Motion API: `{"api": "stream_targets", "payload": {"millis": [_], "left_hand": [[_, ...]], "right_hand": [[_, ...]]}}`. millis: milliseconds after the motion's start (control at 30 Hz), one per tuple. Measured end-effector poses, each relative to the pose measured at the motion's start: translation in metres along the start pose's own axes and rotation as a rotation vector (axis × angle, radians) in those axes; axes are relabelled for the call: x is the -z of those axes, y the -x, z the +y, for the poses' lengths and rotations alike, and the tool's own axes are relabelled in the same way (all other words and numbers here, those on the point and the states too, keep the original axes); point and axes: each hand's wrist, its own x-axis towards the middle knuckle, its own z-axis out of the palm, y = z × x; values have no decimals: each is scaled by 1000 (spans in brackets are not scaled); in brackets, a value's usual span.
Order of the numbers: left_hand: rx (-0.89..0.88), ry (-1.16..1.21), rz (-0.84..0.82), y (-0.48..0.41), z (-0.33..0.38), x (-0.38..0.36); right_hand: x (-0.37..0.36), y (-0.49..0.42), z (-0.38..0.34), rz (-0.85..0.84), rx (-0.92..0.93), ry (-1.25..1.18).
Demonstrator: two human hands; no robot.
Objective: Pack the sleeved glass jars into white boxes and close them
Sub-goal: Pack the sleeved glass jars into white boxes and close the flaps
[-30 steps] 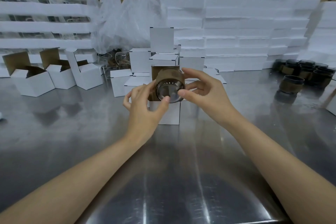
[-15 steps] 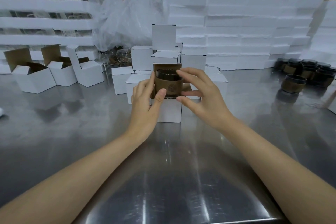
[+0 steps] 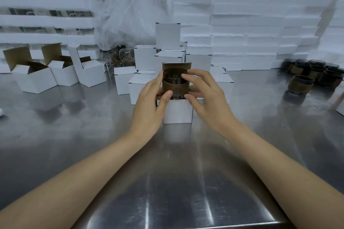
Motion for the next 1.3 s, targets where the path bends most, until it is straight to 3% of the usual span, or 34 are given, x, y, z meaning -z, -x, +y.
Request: {"api": "stream_targets", "payload": {"millis": [200, 300, 600, 667, 733, 833, 900, 1000, 1133, 1300], "left_hand": [[51, 6, 16, -2, -1, 0], [37, -23, 33, 0, 0, -2], [43, -129, 42, 1, -5, -4], [51, -84, 64, 1, -5, -4], [117, 21, 116, 2, -5, -3], [310, 217, 208, -2, -6, -1], [314, 296, 218, -3, -4, 1], [198, 347, 126, 1, 1, 1], [72, 121, -68, 3, -1, -2], [47, 17, -137, -1, 1, 1]], "right_hand": [[3, -2, 4, -29, -11, 143], [5, -4, 4, -59, -64, 92], [9, -4, 10, -273, -144, 154], [10, -5, 8, -209, -173, 96], [11, -6, 6, -41, -230, 11], [14, -9, 6, 233, -444, -256], [15, -12, 8, 298, -574, -451], [10, -10, 9, 216, -653, -509], [-1, -5, 10, 55, -635, -386], [-5, -5, 10, -13, -654, -429]]}}
